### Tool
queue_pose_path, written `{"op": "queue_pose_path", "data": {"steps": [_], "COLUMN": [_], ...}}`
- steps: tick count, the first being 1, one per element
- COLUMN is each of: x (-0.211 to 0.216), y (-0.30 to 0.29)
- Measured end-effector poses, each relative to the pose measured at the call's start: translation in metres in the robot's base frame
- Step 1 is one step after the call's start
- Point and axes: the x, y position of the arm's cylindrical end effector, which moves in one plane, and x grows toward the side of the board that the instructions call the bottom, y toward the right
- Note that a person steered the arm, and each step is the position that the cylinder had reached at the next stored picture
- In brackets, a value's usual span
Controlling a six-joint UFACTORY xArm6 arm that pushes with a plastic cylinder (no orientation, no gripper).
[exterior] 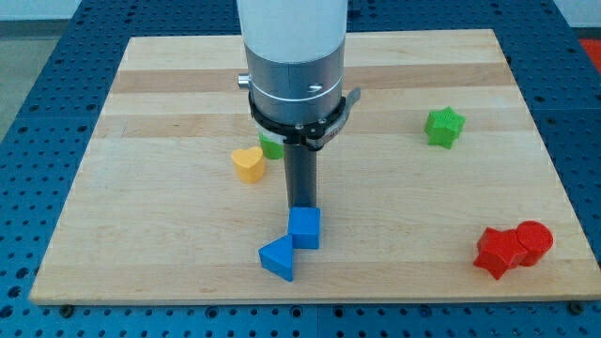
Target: Push the green star into the green circle
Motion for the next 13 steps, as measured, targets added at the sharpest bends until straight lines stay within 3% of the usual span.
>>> {"op": "queue_pose_path", "data": {"steps": [4, 5, 6, 9, 10, 13], "x": [-0.039, -0.039, -0.038, -0.069, -0.1, -0.108], "y": [0.063, 0.031, 0.048, 0.308, 0.284, 0.209]}}
